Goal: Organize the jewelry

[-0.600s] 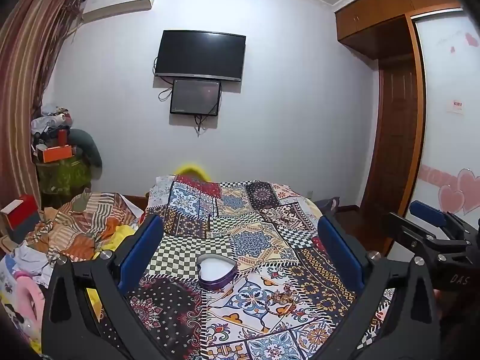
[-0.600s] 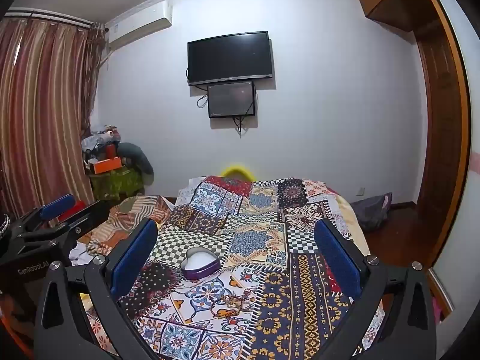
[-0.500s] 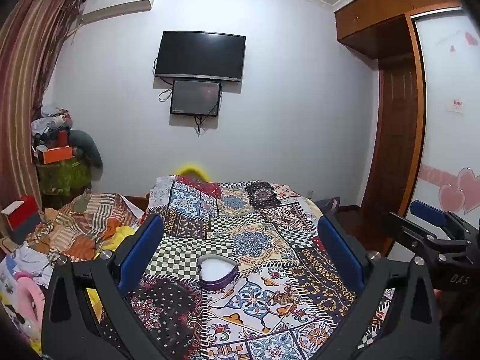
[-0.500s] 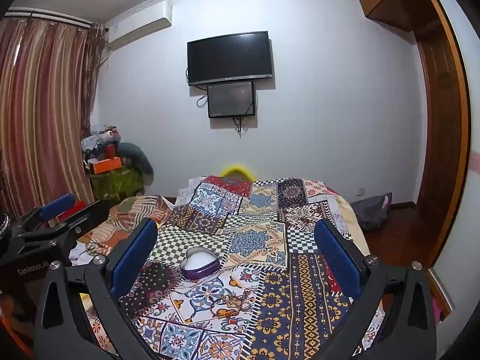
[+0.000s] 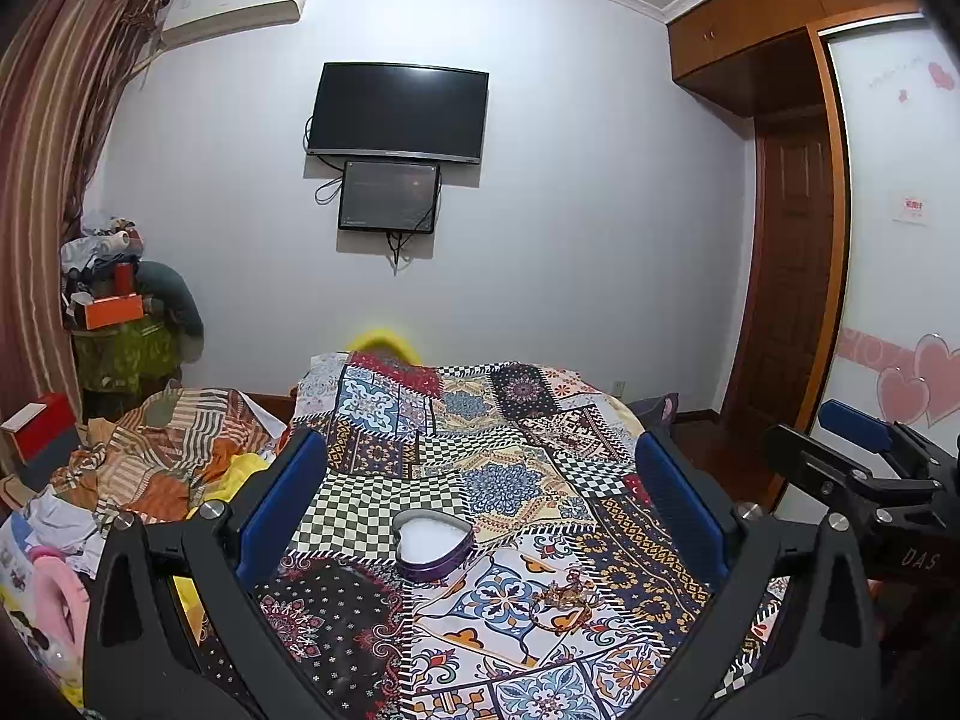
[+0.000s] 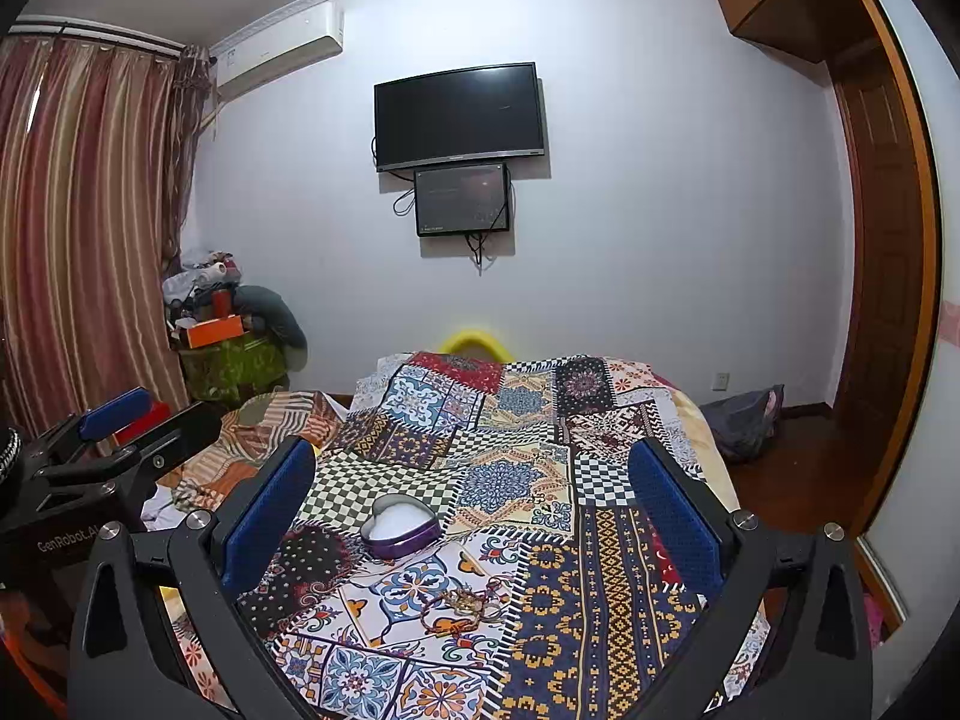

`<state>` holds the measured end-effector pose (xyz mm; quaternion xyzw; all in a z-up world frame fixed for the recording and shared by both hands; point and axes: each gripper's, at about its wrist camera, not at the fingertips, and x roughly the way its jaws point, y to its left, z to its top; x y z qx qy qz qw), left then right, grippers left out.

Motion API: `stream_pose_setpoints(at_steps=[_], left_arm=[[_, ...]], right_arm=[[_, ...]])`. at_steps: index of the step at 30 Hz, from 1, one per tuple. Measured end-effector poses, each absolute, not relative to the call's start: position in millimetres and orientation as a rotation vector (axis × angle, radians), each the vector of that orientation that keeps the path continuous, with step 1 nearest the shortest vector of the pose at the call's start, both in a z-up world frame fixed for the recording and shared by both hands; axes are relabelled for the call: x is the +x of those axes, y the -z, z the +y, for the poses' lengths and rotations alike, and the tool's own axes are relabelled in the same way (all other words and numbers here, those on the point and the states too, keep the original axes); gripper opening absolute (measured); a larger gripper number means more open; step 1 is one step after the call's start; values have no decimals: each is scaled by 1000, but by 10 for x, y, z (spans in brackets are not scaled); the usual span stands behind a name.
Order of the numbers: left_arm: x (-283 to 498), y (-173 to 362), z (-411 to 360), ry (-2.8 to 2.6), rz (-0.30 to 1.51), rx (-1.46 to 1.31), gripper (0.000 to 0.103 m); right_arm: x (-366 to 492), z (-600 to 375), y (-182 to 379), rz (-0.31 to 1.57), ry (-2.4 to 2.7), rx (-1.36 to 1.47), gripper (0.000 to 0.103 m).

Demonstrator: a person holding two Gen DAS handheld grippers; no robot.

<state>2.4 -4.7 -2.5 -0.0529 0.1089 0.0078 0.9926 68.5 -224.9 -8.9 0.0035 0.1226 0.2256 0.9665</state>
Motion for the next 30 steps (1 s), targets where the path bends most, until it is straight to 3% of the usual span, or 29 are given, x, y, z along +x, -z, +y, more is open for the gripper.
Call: stream_pose_setpoints(at_steps=[30], left_arm=[[144,99,-7,-13,244,-120,103]], right_arm=[[807,-2213,204,283,-452,5,103]])
